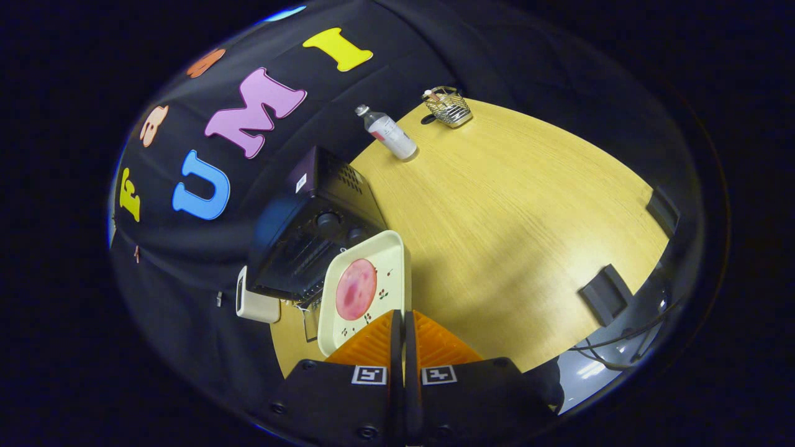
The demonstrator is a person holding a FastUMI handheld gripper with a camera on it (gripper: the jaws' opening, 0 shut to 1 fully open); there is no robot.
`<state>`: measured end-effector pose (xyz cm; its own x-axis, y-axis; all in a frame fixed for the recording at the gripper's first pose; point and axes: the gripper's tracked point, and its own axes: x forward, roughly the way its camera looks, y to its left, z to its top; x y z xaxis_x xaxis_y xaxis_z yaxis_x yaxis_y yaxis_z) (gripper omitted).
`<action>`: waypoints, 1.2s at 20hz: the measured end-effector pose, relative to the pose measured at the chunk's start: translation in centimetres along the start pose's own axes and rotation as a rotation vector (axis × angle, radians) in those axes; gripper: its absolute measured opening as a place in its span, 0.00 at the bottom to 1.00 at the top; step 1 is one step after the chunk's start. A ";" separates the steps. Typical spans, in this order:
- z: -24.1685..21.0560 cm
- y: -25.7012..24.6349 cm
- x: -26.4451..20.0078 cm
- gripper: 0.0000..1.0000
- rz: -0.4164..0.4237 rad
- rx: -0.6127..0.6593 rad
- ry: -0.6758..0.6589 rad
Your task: Open the toaster oven, put the food inside, and close the toaster oven door.
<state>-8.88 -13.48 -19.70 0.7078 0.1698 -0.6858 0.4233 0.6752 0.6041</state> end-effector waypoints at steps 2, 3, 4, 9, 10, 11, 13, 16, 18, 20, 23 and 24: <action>-1.7 2.1 0.0 0.06 0.014 0.014 -0.009; -2.6 3.0 0.2 0.06 0.021 0.016 -0.010; -3.4 3.7 0.0 0.06 0.024 0.015 -0.009; -6.4 7.1 1.9 0.06 0.022 -0.007 -0.020; -6.8 7.9 2.2 0.06 0.027 -0.005 -0.024; -7.1 8.7 2.6 0.06 0.032 0.005 -0.028; -7.8 10.2 3.3 0.06 0.043 0.028 -0.039; -8.2 12.0 4.9 0.06 0.048 0.046 -0.059; -8.1 12.9 6.3 0.06 0.036 0.073 -0.080; -7.5 13.9 7.8 0.06 0.034 0.090 -0.115; -6.3 15.1 10.5 0.06 0.026 0.101 -0.173; -6.1 15.4 11.4 0.06 0.026 0.113 -0.184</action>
<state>2.28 3.24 -20.73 0.8062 0.0454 -0.5899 0.4567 0.5861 0.6693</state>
